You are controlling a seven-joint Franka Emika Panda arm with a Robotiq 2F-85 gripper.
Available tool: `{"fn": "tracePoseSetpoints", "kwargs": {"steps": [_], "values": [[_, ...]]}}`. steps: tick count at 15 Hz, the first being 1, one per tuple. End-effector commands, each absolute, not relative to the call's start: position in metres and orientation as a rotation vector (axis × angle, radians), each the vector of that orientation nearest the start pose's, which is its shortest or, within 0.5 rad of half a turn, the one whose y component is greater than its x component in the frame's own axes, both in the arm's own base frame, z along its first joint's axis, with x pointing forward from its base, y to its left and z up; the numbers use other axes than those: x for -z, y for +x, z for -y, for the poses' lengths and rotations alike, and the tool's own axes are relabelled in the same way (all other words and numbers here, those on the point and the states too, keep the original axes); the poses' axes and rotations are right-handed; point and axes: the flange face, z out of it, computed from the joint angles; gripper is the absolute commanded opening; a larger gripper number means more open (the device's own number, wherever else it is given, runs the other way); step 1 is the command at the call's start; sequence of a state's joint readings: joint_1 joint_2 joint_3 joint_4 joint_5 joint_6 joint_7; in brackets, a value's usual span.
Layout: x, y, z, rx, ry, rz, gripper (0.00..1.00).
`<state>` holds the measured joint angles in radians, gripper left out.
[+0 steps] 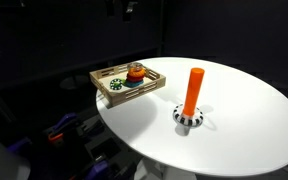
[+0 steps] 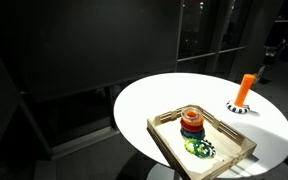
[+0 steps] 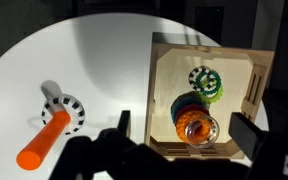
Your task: Pick up the white and black striped ring that is on the table and move it into the wooden tray
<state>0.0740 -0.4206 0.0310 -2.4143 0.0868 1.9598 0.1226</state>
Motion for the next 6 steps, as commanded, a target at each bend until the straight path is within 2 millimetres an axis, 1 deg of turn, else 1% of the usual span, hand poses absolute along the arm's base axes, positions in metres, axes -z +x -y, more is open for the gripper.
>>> {"fn": "tracePoseSetpoints", "kwargs": {"steps": [1, 2, 6], "values": [[-0.4672, 0.4107, -0.0494, -0.055, -3.077, -0.084, 1.0], [-0.469, 0.4101, -0.0495, -0.049, -3.077, -0.083, 1.0], [-0.4648, 0.4109, -0.0506, -0.063, -3.078, -0.081, 1.0]]}}
